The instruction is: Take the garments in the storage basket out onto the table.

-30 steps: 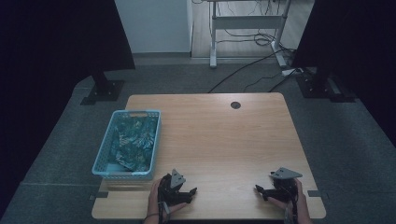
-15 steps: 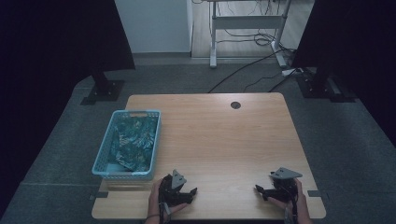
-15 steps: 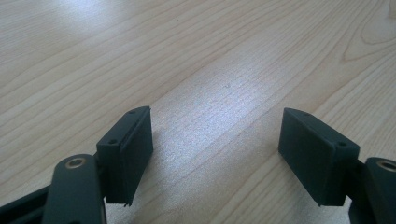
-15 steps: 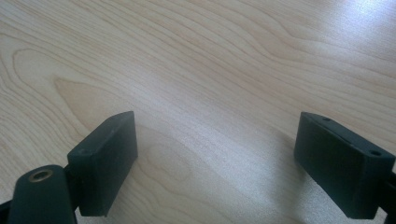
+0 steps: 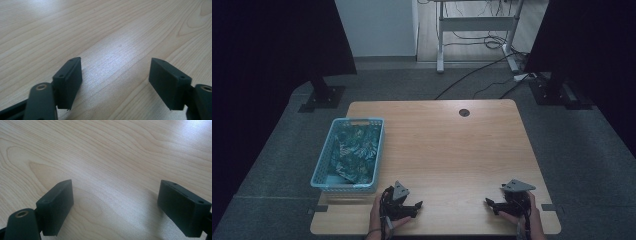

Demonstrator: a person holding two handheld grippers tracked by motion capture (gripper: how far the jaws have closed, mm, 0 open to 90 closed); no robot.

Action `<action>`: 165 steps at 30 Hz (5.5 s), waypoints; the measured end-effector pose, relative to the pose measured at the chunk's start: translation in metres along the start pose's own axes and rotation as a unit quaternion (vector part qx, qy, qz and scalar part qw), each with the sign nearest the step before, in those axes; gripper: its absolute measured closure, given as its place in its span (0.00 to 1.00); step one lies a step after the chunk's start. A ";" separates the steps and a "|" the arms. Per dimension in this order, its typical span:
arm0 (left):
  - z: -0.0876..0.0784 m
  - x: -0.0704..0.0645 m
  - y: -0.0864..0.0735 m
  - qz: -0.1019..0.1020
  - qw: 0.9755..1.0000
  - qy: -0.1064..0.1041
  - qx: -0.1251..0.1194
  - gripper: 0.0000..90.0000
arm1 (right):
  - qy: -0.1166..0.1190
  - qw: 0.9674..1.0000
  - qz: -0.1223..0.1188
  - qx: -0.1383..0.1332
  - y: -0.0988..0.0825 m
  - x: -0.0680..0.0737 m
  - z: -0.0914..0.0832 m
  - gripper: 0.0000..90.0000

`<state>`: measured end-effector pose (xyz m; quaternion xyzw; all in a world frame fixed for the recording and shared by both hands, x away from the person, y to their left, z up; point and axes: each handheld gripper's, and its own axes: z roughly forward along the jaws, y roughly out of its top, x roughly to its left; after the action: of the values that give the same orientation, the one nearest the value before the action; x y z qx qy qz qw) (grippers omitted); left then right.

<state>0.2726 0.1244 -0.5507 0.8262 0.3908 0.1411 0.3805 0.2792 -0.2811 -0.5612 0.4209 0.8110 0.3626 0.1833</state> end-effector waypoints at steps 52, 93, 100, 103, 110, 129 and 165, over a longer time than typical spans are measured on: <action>-0.045 -0.008 0.017 -0.015 0.996 -0.003 -0.088 0.34 | 0.002 1.000 -0.002 0.000 0.000 0.000 0.000 0.14; -0.069 0.006 0.054 -0.007 0.995 -0.001 -0.104 0.33 | 0.003 1.000 -0.003 0.000 0.000 0.000 0.000 0.14; -0.074 0.012 0.060 -0.006 0.994 0.008 -0.108 0.33 | 0.003 1.000 -0.002 0.000 0.000 0.000 0.000 0.14; -0.075 0.014 0.063 -0.005 0.994 0.012 -0.111 0.33 | 0.003 1.000 -0.002 0.000 0.000 0.000 0.000 0.14; -0.080 0.022 0.067 -0.010 0.993 0.020 -0.115 0.33 | 0.003 1.000 -0.002 0.000 0.000 0.000 0.000 0.14; -0.086 0.052 0.063 -0.043 0.992 0.048 -0.111 0.30 | 0.002 1.000 -0.002 0.000 0.000 0.001 0.000 0.14; -0.098 0.094 0.063 -0.075 0.986 0.094 -0.116 0.33 | 0.002 1.000 -0.002 0.000 0.000 0.001 -0.001 0.14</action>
<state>0.3165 0.2205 -0.4448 0.7277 0.4668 0.2333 0.4450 0.2781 -0.2808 -0.5612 0.4187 0.8123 0.3628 0.1823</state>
